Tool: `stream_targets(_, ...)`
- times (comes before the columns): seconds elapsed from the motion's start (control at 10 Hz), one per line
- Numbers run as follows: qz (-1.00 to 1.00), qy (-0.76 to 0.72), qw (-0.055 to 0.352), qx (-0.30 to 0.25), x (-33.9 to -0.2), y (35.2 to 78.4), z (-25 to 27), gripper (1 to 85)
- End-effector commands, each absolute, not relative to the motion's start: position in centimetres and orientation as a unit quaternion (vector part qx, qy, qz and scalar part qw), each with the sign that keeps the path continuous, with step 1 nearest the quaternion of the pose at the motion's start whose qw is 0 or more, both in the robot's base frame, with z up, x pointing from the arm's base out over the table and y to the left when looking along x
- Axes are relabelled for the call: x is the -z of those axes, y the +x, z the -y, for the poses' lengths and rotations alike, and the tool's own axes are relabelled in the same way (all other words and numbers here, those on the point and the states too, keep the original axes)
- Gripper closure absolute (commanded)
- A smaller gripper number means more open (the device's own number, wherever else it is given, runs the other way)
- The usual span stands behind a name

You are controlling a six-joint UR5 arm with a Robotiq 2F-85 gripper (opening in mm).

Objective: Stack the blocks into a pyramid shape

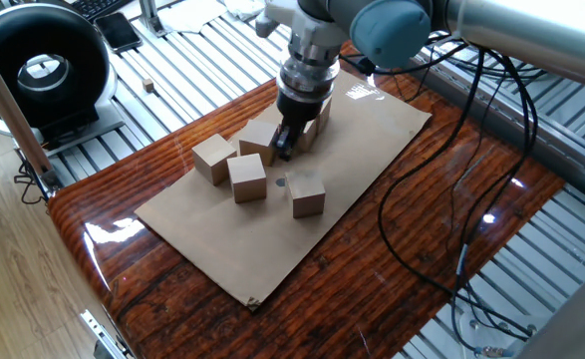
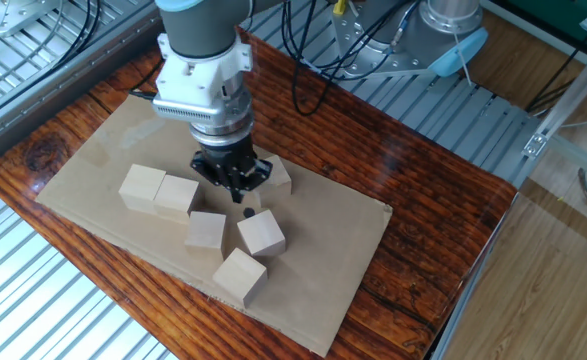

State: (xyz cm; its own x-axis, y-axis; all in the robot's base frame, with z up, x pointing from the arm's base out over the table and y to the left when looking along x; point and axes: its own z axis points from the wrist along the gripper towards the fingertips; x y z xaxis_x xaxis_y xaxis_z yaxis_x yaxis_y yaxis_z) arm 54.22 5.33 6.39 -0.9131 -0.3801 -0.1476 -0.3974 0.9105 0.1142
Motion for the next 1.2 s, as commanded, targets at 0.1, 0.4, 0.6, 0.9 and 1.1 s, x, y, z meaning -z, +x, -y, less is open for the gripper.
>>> stream_targets(0.1, -0.978, -0.164, 0.082, -0.094, -8.6, 56.1, -8.6, 84.7)
stream_targets(0.4, -0.973, -0.158, 0.151, -0.077, -9.6, 60.8, -9.0, 84.7)
stream_targets(0.6, -0.965, -0.176, 0.185, -0.058, -10.4, 63.5, -8.5, 84.7)
stream_targets(0.9, -0.953, -0.208, 0.219, -0.03, -10.2, 66.6, -7.5, 84.7)
stream_targets(1.1, -0.951, -0.214, 0.221, -0.028, -9.9, 67.5, -7.2, 84.7)
